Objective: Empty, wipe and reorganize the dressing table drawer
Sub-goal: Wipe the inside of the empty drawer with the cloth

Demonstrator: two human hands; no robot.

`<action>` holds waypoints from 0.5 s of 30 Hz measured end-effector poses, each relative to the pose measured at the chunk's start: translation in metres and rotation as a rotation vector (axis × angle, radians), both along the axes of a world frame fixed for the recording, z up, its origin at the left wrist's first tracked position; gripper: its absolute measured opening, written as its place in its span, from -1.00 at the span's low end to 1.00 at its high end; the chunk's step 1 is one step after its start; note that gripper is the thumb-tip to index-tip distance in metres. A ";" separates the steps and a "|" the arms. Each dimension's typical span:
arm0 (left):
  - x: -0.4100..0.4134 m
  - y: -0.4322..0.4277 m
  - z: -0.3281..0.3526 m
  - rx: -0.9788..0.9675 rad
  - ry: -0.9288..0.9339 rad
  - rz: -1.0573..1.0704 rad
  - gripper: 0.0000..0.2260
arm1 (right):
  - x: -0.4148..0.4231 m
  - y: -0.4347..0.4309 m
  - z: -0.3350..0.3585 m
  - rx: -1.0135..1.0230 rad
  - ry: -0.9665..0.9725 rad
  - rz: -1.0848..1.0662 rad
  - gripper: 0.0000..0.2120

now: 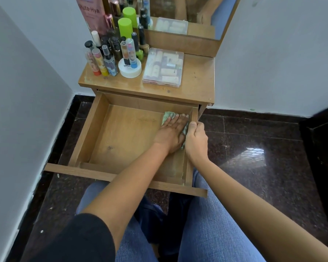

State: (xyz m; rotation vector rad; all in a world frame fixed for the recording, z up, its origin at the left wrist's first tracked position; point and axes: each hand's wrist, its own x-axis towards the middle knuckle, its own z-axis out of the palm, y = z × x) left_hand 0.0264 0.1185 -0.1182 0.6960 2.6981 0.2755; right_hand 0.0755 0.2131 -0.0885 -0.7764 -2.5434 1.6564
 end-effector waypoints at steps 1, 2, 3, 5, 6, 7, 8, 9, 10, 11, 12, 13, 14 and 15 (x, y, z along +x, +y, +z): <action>0.002 0.003 0.000 -0.019 0.013 0.021 -0.47 | 0.000 0.000 0.000 0.000 0.000 -0.003 -0.72; 0.003 0.005 0.000 -0.046 0.023 0.034 -0.47 | 0.000 0.000 0.001 0.002 -0.003 -0.006 -0.71; 0.003 0.008 0.000 -0.077 0.024 0.039 -0.46 | 0.000 0.001 0.001 0.005 -0.004 -0.005 -0.72; 0.003 0.011 0.007 -0.116 0.002 0.046 -0.46 | 0.001 0.001 0.001 0.012 -0.005 0.000 -0.75; 0.001 0.012 0.011 -0.118 -0.017 0.046 -0.45 | 0.001 0.000 0.001 0.013 -0.005 0.001 -0.77; -0.001 0.011 0.015 -0.107 -0.041 0.041 -0.45 | 0.001 0.000 0.002 0.014 -0.006 0.003 -0.77; -0.003 0.009 0.020 -0.090 -0.062 0.034 -0.44 | 0.001 0.000 0.003 0.015 -0.007 0.007 -0.77; -0.005 0.006 0.022 -0.078 -0.085 0.021 -0.42 | 0.001 0.000 0.004 0.018 -0.007 0.012 -0.76; -0.007 0.002 0.026 -0.062 -0.116 0.008 -0.40 | 0.001 0.000 0.005 0.020 -0.007 0.015 -0.75; -0.008 -0.002 0.028 -0.053 -0.145 -0.014 -0.38 | 0.001 0.000 0.006 0.022 -0.003 0.019 -0.75; -0.008 -0.007 0.031 -0.051 -0.166 -0.042 -0.37 | 0.001 0.000 0.007 0.024 -0.002 0.021 -0.74; -0.006 -0.011 0.033 -0.056 -0.182 -0.066 -0.37 | 0.001 0.000 0.007 0.027 -0.002 0.022 -0.73; -0.002 -0.013 0.035 -0.071 -0.191 -0.085 -0.39 | 0.001 0.000 0.007 0.029 -0.006 0.022 -0.71; 0.002 -0.015 0.035 -0.091 -0.194 -0.092 -0.41 | 0.001 0.000 0.007 0.030 -0.010 0.023 -0.69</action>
